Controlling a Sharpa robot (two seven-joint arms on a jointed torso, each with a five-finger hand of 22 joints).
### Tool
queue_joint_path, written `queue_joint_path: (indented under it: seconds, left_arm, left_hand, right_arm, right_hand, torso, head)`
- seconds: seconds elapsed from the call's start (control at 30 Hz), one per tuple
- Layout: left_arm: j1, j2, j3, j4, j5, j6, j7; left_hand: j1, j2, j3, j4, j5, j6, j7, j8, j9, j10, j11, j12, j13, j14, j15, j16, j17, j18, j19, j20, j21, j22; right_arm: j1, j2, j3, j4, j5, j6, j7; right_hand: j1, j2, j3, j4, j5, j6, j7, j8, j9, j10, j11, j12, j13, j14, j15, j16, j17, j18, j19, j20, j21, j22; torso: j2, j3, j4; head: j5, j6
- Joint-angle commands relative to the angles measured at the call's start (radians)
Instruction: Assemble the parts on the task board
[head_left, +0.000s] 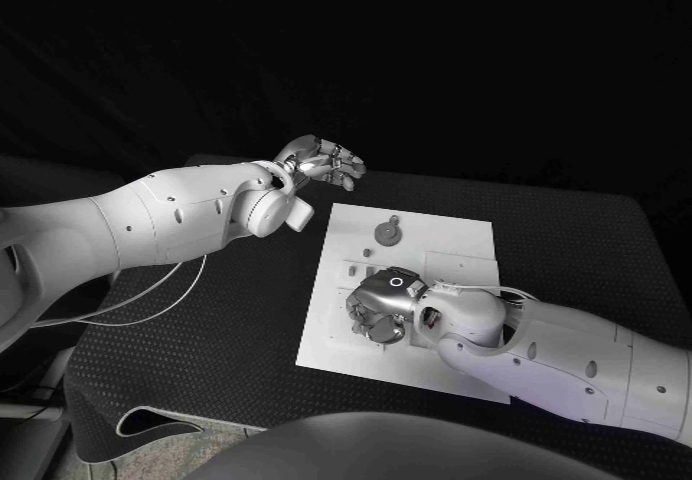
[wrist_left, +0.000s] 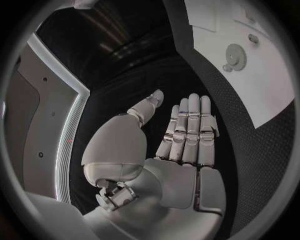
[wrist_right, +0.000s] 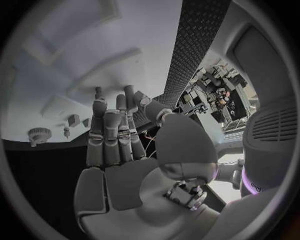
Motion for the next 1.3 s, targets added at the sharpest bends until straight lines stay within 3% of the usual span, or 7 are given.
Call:
queue_joint_path:
  seconds: [0.03, 0.47, 0.7, 0.93, 1.03, 1.2, 1.3]
  left_arm:
    - [0.001, 0.0, 0.001, 0.002, 0.006, 0.012, 0.007]
    - [0.002, -0.001, 0.001, 0.002, 0.006, 0.014, 0.005]
    - [0.002, -0.004, 0.001, 0.002, 0.006, 0.014, 0.005]
    - [0.002, -0.012, 0.001, 0.003, 0.01, 0.011, 0.006]
    - [0.002, -0.014, 0.001, 0.001, 0.01, 0.01, 0.009]
    - [0.002, -0.008, 0.001, -0.003, 0.011, 0.008, 0.01]
    - [0.002, -0.005, 0.001, -0.004, 0.011, 0.01, 0.01]
  left_hand:
    - [-0.006, 0.004, -0.006, 0.0, 0.004, -0.008, -0.001, 0.006, -0.001, -0.008, 0.001, 0.0, -0.001, 0.007, -0.003, -0.005, 0.002, 0.0, -0.003, 0.003, 0.001, -0.002]
    - [-0.007, 0.005, -0.006, 0.002, 0.004, -0.009, -0.001, 0.006, -0.002, -0.008, 0.002, 0.0, -0.001, 0.007, -0.002, -0.006, 0.003, 0.0, -0.003, 0.003, 0.001, -0.003]
    - [-0.007, 0.006, -0.006, 0.001, 0.004, -0.009, -0.001, 0.006, -0.002, -0.009, 0.002, 0.0, -0.001, 0.007, -0.002, -0.007, 0.004, 0.0, -0.003, 0.003, 0.001, -0.003]
    - [-0.007, 0.005, -0.006, 0.002, 0.004, -0.009, -0.001, 0.006, -0.002, -0.009, 0.002, 0.0, -0.002, 0.007, -0.002, -0.007, 0.005, 0.0, -0.003, 0.003, 0.001, -0.003]
    - [-0.008, 0.006, -0.006, 0.002, 0.004, -0.009, -0.001, 0.006, -0.002, -0.009, 0.002, 0.0, -0.002, 0.007, -0.002, -0.008, 0.005, 0.0, -0.003, 0.003, 0.002, -0.003]
    - [-0.008, 0.006, -0.006, 0.002, 0.004, -0.009, -0.001, 0.007, -0.002, -0.008, 0.002, 0.0, -0.002, 0.007, -0.003, -0.008, 0.006, 0.0, -0.003, 0.003, 0.002, -0.004]
    - [-0.008, 0.006, -0.006, 0.002, 0.004, -0.009, -0.001, 0.007, -0.002, -0.008, 0.002, 0.0, -0.002, 0.007, -0.003, -0.008, 0.006, 0.0, -0.003, 0.003, 0.002, -0.004]
  right_arm:
    - [0.0, 0.002, 0.0, 0.0, 0.033, 0.013, 0.021]
    - [0.0, -0.005, 0.0, 0.001, 0.045, -0.064, 0.02]
    - [0.004, -0.061, 0.002, 0.051, 0.091, -0.171, 0.041]
    - [0.074, -0.179, 0.045, 0.128, 0.453, -0.253, 0.07]
    - [0.104, -0.243, 0.072, 0.153, 0.594, -0.208, 0.05]
    - [0.157, -0.317, 0.072, 0.142, 0.781, -0.141, -0.021]
    - [0.16, -0.348, 0.072, 0.137, 0.782, -0.073, -0.084]
  right_hand:
    - [-0.024, -0.031, -0.01, 0.001, 0.004, -0.017, 0.008, -0.011, -0.01, -0.022, 0.01, -0.012, -0.004, -0.006, 0.013, -0.005, 0.002, -0.002, -0.003, 0.006, -0.005, 0.016]
    - [-0.034, -0.049, -0.018, -0.001, 0.003, -0.048, 0.022, -0.03, -0.02, -0.042, 0.018, -0.025, -0.006, -0.011, 0.021, 0.001, 0.009, -0.002, -0.002, 0.005, -0.005, 0.017]
    - [-0.028, -0.056, -0.015, -0.002, 0.003, -0.05, 0.023, -0.03, -0.021, -0.043, 0.019, -0.026, -0.006, -0.008, 0.022, 0.006, 0.011, -0.002, 0.002, 0.003, -0.003, 0.018]
    - [-0.055, -0.06, -0.015, 0.038, 0.003, -0.096, 0.038, -0.054, -0.035, 0.011, 0.002, 0.012, 0.03, -0.007, 0.005, 0.007, 0.012, -0.002, 0.009, 0.002, -0.002, 0.016]
    - [-0.063, -0.055, -0.024, 0.054, 0.004, -0.089, 0.025, -0.045, -0.03, 0.065, -0.016, 0.069, 0.09, 0.001, -0.01, 0.009, 0.013, -0.002, 0.018, -0.002, 0.0, 0.015]
    - [-0.068, -0.045, -0.055, 0.059, 0.005, -0.058, -0.012, -0.016, -0.002, 0.123, -0.056, 0.292, 0.356, 0.049, -0.051, 0.027, 0.021, -0.002, 0.069, -0.021, 0.012, 0.012]
    - [-0.097, -0.036, -0.062, 0.07, 0.003, -0.041, -0.022, 0.01, 0.045, -0.051, -0.069, 0.62, 0.759, 0.083, -0.063, 0.064, 0.055, -0.002, 0.107, -0.044, 0.009, 0.008]
  torso:
    - [0.0, 0.0004, 0.0001]
    - [0.0, 0.0009, 0.0003]
    - [-0.001, 0.0005, 0.0002]
    - [-0.002, 0.001, -0.0025]
    - [-0.002, 0.0004, -0.0058]
    - [-0.007, -0.0009, -0.0133]
    - [-0.01, -0.0014, -0.0147]
  head:
    - [-0.001, 0.0]
    - [-0.004, 0.0]
    - [-0.012, 0.0]
    - [-0.028, 0.0]
    - [-0.03, 0.0]
    - [-0.036, 0.0]
    - [-0.042, 0.0]
